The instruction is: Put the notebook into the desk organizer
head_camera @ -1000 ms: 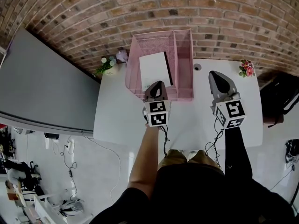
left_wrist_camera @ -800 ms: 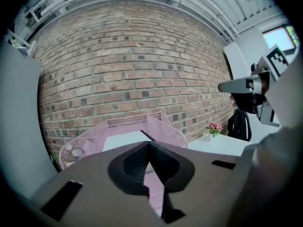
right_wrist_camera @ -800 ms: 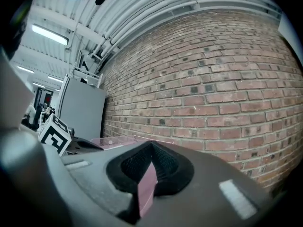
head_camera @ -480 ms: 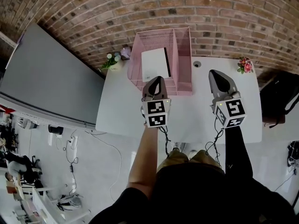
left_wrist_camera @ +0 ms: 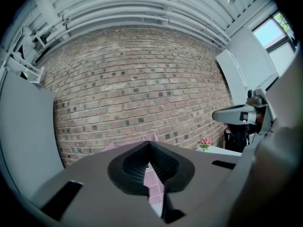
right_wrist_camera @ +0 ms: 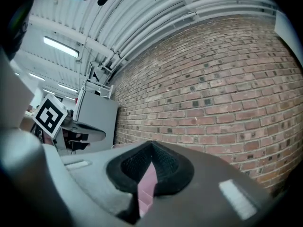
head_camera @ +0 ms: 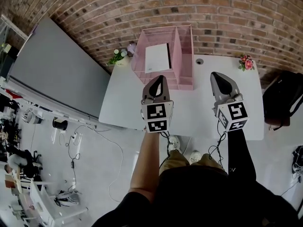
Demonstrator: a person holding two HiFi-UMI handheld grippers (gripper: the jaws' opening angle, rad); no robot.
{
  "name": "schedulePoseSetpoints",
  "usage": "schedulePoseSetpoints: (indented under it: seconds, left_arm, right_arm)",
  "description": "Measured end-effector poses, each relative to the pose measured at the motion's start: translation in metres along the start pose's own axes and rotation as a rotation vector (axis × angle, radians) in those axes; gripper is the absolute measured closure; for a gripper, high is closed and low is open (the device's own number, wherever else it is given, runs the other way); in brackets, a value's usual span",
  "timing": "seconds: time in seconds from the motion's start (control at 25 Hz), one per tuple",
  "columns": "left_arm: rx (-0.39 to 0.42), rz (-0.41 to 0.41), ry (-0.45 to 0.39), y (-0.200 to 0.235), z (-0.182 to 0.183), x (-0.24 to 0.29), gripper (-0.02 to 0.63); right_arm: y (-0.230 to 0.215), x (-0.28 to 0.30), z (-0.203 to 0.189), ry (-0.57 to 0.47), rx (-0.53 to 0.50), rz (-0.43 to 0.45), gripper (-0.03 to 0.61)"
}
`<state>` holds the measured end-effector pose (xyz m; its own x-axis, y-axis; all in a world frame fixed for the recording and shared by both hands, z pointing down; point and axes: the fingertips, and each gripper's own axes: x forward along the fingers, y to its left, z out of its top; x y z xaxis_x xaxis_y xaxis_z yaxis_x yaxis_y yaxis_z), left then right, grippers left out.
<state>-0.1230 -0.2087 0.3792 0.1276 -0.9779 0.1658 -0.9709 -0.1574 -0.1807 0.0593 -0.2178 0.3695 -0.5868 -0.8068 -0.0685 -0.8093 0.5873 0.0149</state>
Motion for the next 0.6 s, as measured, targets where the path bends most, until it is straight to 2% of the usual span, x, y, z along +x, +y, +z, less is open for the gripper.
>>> schedulePoseSetpoints:
  seconds: [0.28,0.6]
  left_arm:
    - [-0.021,0.010,-0.022,-0.014,0.009,-0.027,0.604]
    - [-0.013,-0.008,-0.042,-0.023,0.015,-0.030,0.604]
  right_arm:
    - [0.020,-0.011,0.012,-0.026,-0.016,0.051,0.578]
    - [0.030,-0.011,0.014,-0.023,-0.068,0.088,0.578]
